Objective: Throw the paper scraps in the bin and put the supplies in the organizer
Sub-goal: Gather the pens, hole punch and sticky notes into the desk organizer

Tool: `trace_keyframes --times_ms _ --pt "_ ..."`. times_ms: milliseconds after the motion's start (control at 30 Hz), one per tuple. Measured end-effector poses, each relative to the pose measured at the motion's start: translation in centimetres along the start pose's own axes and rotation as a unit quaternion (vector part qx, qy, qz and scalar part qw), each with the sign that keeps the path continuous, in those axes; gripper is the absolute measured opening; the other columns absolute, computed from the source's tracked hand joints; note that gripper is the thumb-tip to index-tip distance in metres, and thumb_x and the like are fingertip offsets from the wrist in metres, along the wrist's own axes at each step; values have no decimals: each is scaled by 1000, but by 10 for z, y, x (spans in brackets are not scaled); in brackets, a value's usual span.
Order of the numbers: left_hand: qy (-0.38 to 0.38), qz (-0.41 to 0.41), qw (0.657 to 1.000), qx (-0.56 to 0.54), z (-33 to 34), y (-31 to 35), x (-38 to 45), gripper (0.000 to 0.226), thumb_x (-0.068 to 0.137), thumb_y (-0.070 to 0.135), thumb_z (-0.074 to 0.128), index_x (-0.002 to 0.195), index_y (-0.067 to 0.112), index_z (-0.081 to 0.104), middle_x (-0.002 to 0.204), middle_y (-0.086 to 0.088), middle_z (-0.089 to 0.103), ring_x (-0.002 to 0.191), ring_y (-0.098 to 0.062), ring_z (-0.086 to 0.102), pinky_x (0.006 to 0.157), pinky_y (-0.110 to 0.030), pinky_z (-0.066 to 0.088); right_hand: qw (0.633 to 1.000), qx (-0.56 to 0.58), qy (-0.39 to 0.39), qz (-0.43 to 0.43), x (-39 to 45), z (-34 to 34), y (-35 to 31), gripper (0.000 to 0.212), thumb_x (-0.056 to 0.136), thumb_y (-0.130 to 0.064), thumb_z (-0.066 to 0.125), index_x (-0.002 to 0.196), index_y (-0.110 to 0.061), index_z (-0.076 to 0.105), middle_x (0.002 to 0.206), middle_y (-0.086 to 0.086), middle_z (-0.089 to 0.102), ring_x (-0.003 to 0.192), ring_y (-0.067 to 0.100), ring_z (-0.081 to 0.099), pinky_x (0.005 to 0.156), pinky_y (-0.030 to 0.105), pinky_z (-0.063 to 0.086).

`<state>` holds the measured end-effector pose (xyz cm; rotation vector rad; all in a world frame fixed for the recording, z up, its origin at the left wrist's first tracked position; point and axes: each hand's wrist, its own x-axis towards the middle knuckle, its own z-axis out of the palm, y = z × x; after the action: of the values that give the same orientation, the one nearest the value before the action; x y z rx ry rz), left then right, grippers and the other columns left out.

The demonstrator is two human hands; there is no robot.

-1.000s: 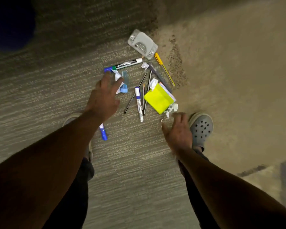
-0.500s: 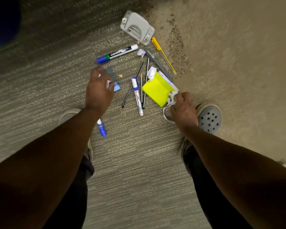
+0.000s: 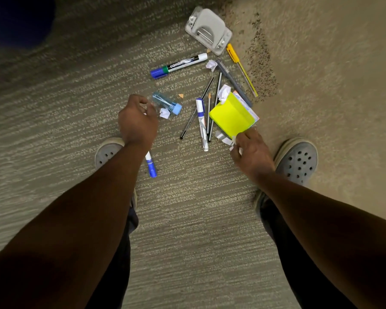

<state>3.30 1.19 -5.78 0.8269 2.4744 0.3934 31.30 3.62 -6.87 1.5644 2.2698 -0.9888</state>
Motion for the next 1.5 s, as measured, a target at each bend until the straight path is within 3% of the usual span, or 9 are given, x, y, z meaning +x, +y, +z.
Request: trace_keyframes --times_ms 233,433,533,667,833,1033,1267,1400,1500 --pt "-169 34 983 64 9 -11 -8 44 78 43 76 112 25 54 82 1 63 67 -17 59 59 -26 44 983 123 69 116 -6 -2 -30 25 77 0 54 69 -16 36 58 -2 35 49 16 29 47 28 13" --pt "-176 126 969 117 30 -4 -4 24 89 21 60 110 12 56 98 -15 66 89 -36 62 65 -34 40 977 168 92 98 25 -15 -50 26 79 -1 42 89 -15 61 76 8 63 63 27 51 56 32 39" --pt "-175 80 974 115 33 -6 -6 24 89 23 57 106 8 52 100 -18 64 92 -38 60 69 -38 43 981 116 102 117 43 -20 -44 17 82 -9 45 79 -7 61 83 18 65 77 37 60 64 39 49" --pt "-127 46 990 45 24 -9 -14 19 87 21 56 89 2 57 83 -19 63 76 -32 60 62 -28 32 996 -69 -23 49 41 -12 -32 33 87 -40 52 105 -13 51 95 15 65 87 37 63 67 38 46" --pt "-112 23 985 -126 9 3 -16 36 77 2 46 57 23 26 53 6 27 48 -9 25 49 -25 23 971 -217 -81 -58 19 12 -20 33 97 -39 45 123 -21 34 92 8 62 72 33 66 51 30 35" --pt "-105 52 991 -62 9 33 7 8 86 9 46 87 13 53 70 -6 54 59 -24 47 54 -34 34 976 -191 -99 -43 5 18 -6 22 100 -27 42 121 -21 40 103 8 60 75 32 67 52 30 36" --pt "-169 87 982 -6 16 57 30 33 85 18 41 88 9 72 89 -14 73 81 -36 64 72 -44 54 994 -52 -98 3 -9 8 -6 28 101 -30 35 126 -19 38 95 11 65 69 27 58 60 29 35" --pt "-138 112 979 96 21 57 30 26 87 24 50 89 11 72 84 -15 70 76 -32 61 65 -30 42 992 -7 -97 86 -28 8 -6 22 95 -17 43 115 -24 37 65 -4 51 55 18 52 54 28 36" --pt "-171 114 961 187 25 56 28 22 86 32 61 91 15 72 89 -10 71 87 -30 64 68 -32 44 977 43 -15 210 -36 10 3 11 94 -15 43 101 -21 39 74 1 55 61 22 51 58 27 35"
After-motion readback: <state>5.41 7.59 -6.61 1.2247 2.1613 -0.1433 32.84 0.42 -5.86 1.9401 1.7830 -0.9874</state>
